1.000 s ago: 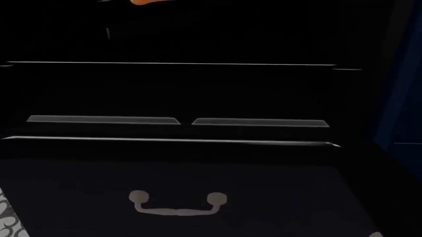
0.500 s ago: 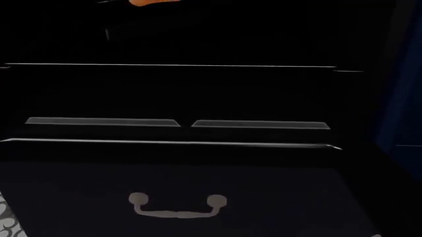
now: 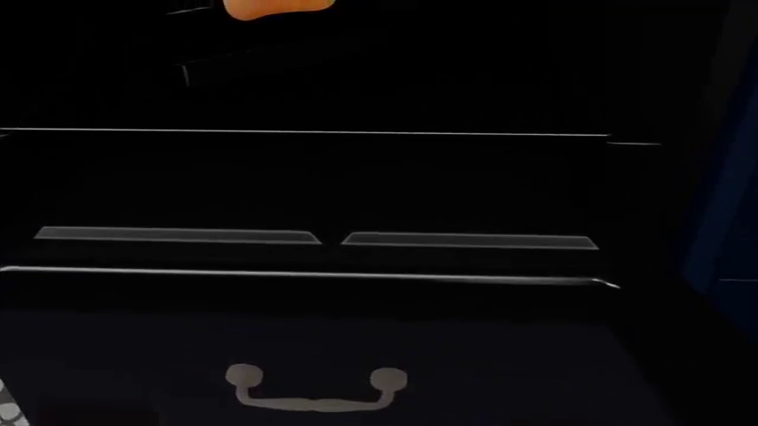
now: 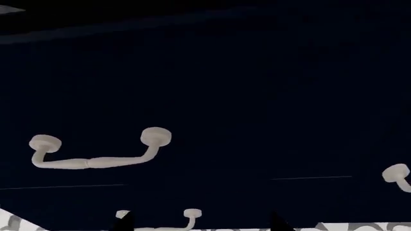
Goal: Close the oven door
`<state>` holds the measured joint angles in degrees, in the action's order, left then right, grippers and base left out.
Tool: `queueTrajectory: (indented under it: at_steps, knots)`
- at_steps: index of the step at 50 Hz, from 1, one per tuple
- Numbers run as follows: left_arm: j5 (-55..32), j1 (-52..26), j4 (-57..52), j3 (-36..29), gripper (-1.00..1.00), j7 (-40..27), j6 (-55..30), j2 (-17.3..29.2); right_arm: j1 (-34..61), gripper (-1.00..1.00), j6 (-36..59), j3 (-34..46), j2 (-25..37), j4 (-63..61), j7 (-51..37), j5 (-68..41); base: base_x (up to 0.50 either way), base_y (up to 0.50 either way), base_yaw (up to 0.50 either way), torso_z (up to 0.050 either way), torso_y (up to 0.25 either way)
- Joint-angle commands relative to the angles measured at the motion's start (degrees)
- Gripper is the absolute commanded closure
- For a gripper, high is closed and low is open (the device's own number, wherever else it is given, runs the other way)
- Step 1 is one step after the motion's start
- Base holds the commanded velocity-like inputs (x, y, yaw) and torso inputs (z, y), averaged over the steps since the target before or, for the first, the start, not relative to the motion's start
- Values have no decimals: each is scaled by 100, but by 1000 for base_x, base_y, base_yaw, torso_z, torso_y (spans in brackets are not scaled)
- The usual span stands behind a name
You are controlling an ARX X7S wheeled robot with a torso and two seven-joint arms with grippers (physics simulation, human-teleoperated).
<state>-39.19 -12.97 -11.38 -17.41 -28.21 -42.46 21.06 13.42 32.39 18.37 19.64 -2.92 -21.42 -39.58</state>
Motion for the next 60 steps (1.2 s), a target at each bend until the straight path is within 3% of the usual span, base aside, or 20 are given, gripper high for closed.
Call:
queueTrajectory:
  at_steps: [1, 2, 7, 8, 10, 15, 29, 35, 60]
  knots:
    - [-849, -253, -1834, 620, -100, -542, -681, 245, 45, -100, 600, -298, 497, -1856, -715, -369, 0, 0, 0, 0, 0]
    - [-1289, -432, -2105, 827, -100, -816, -1061, 271, 72, -100, 670, -338, 535, -1999, -764, -442, 0, 0, 0, 0, 0]
    - [-1334, -456, -2344, 971, -100, -823, -920, 323, 253, -100, 963, -493, 725, -2698, -1062, -663, 0, 0, 0, 0, 2]
    - [-2091, -817, -2676, 1275, -100, -1338, -1436, 376, 289, -100, 1012, -495, 777, -2863, -1135, -650, 0, 0, 0, 0, 0]
    - [-1640, -552, -2671, 1137, -100, -1005, -1003, 385, 318, -100, 1100, -571, 810, -3042, -1210, -793, 0, 0, 0, 0, 0]
    - [-2204, -929, -3086, 1445, -100, -1373, -1235, 449, 512, -100, 1299, -576, 914, -3399, -1385, -860, 0, 0, 0, 0, 0]
    - [-2725, -2760, -2589, 1412, -100, -1720, -1540, 111, 1980, -100, 1856, -921, 1089, -3494, -1554, -1402, 0, 0, 0, 0, 0]
    - [-2378, -3111, -2222, 1132, -100, -1570, -1458, -26, 2628, -100, 1882, -784, 1074, -2890, -1355, -1181, 0, 0, 0, 0, 0]
    - [-356, -3771, -4, 43, -100, -384, -18, -417, 3762, -100, 247, 215, 819, 100, 63, 701, 0, 0, 0, 0, 0]
